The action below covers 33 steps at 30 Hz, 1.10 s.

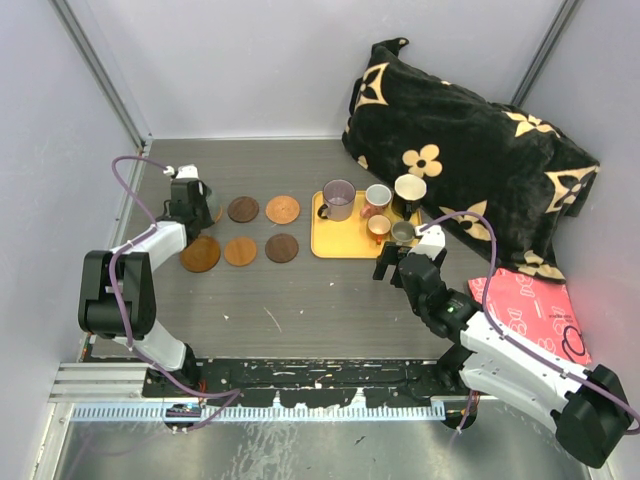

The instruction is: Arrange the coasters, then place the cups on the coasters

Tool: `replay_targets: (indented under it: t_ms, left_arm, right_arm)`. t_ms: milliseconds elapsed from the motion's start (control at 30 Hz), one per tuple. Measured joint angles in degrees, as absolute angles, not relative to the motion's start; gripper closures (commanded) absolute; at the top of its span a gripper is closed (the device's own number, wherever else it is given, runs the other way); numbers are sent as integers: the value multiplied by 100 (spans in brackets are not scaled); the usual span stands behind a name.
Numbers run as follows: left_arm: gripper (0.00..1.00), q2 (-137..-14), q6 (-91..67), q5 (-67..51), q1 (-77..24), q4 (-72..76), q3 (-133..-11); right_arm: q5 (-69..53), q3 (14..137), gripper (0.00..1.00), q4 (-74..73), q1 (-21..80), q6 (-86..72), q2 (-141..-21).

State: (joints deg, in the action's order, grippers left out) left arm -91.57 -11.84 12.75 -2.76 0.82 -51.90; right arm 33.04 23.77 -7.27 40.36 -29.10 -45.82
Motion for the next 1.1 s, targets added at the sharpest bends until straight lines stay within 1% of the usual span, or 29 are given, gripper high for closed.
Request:
replay_targets:
  t_ms: [233,367,500,533,633,700,767,833,967,1067,1100]
  left_arm:
    - [100,-9212,-1127,1330,-276,-8,-5273]
    - [91,-9242,-1120,1330,-274,-75,-5341]
    - [90,-9242,-1109,1328,-274,-84,-5341]
    - [86,-9242,-1109,1328,-276,-86,-5341]
    - [81,-9244,-1109,1328,-276,-91,-5345]
    - [75,-9247,-1109,1328,-276,-93,-5345]
    - [74,-9247,-1107,1328,-274,-93,-5345]
    - [68,-9249,-1107,1330,-274,-91,-5345]
    - [65,-9249,-1105,1328,-272,-84,-5356]
    - [61,-9249,-1105,1328,-272,-84,-5371]
    - [58,-9249,-1107,1330,-272,-84,-5376]
  right_arm:
    - [3288,2375,0,-731,4036,-2910,-4501]
    - [3288,2368,0,-729,4029,-2910,-4445]
    - [3288,2366,0,-731,4027,-2912,-4423]
    - [3286,2366,0,-729,4025,-2910,-4423]
    - [3286,2362,0,-729,4025,-2910,-4423]
    - [3286,2355,0,-731,4027,-2910,-4423]
    - [3286,2355,0,-731,4027,-2910,-4423]
    - [3286,2355,0,-731,4027,-2910,-4423]
    - [3286,2351,0,-731,4027,-2912,-4423]
    - [3288,2349,0,-731,4027,-2910,-4418]
    - [3286,2346,0,-731,4025,-2910,-4412]
